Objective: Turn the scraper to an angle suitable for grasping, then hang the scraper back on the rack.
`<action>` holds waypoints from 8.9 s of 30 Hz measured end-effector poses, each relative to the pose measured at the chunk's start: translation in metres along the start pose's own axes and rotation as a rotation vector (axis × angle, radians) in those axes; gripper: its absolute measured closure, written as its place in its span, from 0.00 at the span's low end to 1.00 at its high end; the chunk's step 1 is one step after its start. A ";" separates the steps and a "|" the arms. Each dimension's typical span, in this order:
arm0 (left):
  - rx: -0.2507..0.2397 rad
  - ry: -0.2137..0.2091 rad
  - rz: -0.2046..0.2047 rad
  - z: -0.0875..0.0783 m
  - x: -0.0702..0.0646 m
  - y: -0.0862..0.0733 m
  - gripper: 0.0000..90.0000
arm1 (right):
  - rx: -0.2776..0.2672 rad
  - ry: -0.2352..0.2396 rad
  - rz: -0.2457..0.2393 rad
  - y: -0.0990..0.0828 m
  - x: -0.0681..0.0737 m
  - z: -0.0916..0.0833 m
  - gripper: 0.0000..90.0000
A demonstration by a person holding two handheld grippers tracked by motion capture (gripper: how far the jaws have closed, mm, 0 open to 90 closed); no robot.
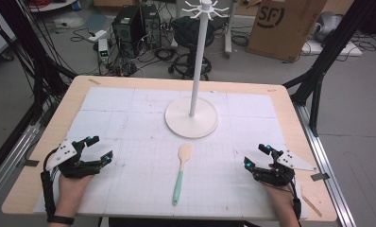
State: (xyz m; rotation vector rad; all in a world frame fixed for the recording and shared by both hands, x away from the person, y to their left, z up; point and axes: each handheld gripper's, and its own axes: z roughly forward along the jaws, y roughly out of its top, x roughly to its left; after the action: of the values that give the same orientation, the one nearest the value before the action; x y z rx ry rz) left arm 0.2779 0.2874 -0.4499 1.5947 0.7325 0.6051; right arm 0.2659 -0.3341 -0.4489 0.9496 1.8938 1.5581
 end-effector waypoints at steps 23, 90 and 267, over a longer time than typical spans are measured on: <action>0.002 0.002 -0.005 0.000 0.000 0.000 0.22 | 0.088 0.253 -0.140 0.013 0.026 0.016 0.86; 0.003 0.006 -0.017 0.001 0.001 0.000 0.26 | 0.507 0.512 -0.328 0.052 0.206 0.276 1.00; -0.006 0.000 0.012 -0.001 -0.001 -0.001 0.21 | 0.205 0.232 -0.073 0.272 -0.006 0.040 0.91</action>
State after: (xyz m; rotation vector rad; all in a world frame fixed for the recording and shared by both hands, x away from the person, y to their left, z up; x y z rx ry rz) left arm 0.2768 0.2871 -0.4503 1.5943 0.7213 0.6157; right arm 0.3533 -0.2875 -0.1925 0.8000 2.2584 1.5073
